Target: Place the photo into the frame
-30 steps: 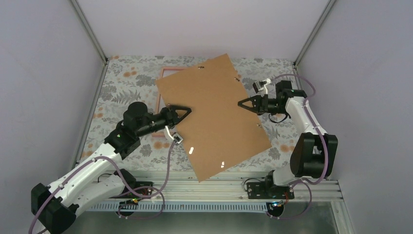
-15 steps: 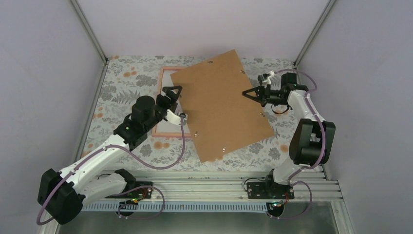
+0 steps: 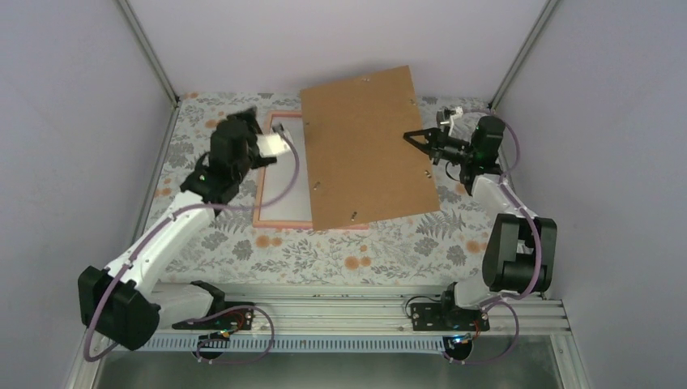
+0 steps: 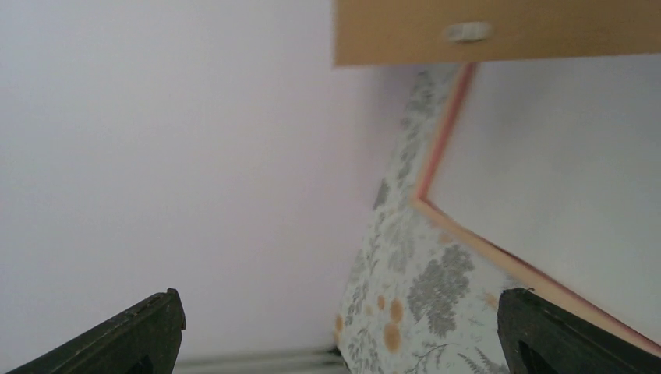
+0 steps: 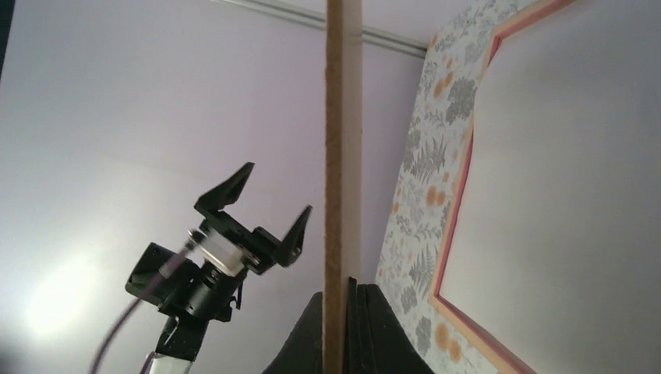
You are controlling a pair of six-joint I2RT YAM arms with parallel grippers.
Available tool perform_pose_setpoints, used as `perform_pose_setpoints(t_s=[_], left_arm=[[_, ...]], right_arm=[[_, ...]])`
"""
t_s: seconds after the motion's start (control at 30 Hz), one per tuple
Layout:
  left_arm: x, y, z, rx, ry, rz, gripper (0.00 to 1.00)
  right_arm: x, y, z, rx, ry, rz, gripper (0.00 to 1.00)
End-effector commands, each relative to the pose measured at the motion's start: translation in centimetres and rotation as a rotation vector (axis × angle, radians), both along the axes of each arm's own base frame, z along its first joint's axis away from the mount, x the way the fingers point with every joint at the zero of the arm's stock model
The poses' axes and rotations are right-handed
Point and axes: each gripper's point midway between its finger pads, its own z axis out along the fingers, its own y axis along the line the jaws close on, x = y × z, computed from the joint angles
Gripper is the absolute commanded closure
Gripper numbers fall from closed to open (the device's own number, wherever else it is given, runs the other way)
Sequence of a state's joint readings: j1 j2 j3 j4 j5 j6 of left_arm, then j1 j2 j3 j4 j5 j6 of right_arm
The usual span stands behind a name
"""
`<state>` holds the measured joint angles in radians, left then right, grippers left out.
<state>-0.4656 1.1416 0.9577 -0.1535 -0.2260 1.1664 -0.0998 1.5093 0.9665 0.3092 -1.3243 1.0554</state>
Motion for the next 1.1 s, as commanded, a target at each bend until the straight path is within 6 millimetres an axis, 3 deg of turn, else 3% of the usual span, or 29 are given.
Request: perform_pose_setpoints(t_s=[0.0, 0.13, 0.23, 0.33, 0.43, 0.53, 0.83, 1.07], left_arm=[[2.8, 3.2, 4.2, -0.354, 0.05, 0.232, 0.0], [5.0, 5.6, 4.3, -0.617, 0.186, 0.345, 0.0], [5.8, 8.5, 2.5, -0.818, 0.33, 0.418, 0.0], [6.3, 9.3, 0.3, -1.0, 0.492, 0.414, 0.0], [6.5, 9.7, -2.2, -1.12, 0.598, 0.413, 0.0], [6.5, 10.1, -4.9, -1.164, 0.665, 0.448, 0.0], [7.3, 11.5, -10.3, -1.191, 0.85, 0.536, 0.05], [8.1, 12.8, -10.8, -1.223, 0.832, 0.562, 0.05]], right_arm=[[1.5, 1.5, 2.2, 0.067, -0.057, -0.059, 0.96], [3.4, 3.3, 0.5, 0.073, -0.025, -0.109, 0.96], [4.3, 5.0, -1.2, 0.072, 0.001, -0.117, 0.96], [5.2, 6.1, -3.8, 0.063, 0.052, -0.142, 0.96], [6.0, 7.0, -4.9, 0.061, 0.057, -0.152, 0.96], [6.8, 8.0, -6.0, 0.075, 0.089, -0.16, 0.96], [9.1, 12.1, -7.6, 0.1, 0.086, -0.113, 0.96], [10.9, 12.9, -11.3, 0.047, 0.088, -0.116, 0.96]])
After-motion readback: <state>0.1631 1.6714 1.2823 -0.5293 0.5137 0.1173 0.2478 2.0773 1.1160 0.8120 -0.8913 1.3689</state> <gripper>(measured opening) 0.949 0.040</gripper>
